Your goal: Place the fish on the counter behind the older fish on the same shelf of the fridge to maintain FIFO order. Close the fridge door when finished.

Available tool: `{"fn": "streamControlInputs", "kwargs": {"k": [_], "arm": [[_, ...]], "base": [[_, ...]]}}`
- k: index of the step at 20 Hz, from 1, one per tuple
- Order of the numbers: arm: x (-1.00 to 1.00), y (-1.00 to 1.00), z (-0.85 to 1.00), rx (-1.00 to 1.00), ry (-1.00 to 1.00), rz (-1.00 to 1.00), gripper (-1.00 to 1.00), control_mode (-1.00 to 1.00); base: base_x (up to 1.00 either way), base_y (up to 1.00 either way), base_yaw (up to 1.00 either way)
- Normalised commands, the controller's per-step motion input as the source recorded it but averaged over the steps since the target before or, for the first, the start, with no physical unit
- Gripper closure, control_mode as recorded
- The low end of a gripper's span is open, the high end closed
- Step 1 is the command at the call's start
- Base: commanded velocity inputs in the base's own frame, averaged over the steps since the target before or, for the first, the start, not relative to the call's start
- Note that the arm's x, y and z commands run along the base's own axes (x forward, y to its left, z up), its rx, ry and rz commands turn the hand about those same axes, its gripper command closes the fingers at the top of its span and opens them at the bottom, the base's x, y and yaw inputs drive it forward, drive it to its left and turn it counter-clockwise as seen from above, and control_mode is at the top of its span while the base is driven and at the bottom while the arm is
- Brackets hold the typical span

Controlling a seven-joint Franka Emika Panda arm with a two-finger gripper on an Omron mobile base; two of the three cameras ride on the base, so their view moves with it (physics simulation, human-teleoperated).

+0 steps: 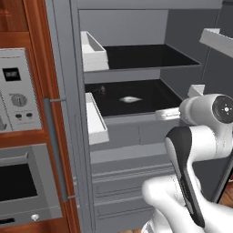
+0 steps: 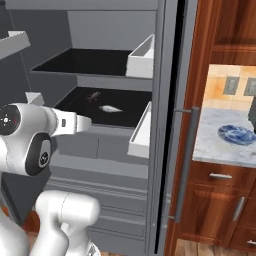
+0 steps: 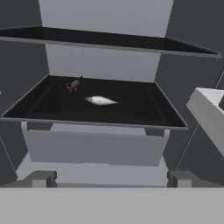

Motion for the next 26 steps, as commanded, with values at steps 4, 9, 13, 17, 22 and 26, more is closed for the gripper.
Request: {"fn": "streamControlInputs", "kwargs": {"k": [4,9,13,17,22,26], "arm": [[0.00,0.00,0.00,0.00,0.00,0.00,-1.00,1.00],[0.00,0.00,0.00,0.00,0.00,0.00,-1.00,1.00],[0.00,0.00,0.00,0.00,0.00,0.00,-1.00,1.00],[0.00,0.00,0.00,0.00,0.00,0.00,-1.00,1.00],[-0.18,-0.19,0.00,0.05,-0.05,0.00,-1.00,-1.00],[-0.62,-0.88,0.26,0.16,-0.23,0.00,-1.00,-1.00]], "base": [[-0.13,0.31,0.00],[-0.27,0.05,0.00],[-0.30,0.00,0.00],[-0.28,0.00,0.00],[0.00,0.00,0.00],[0.00,0.00,0.00]]}}
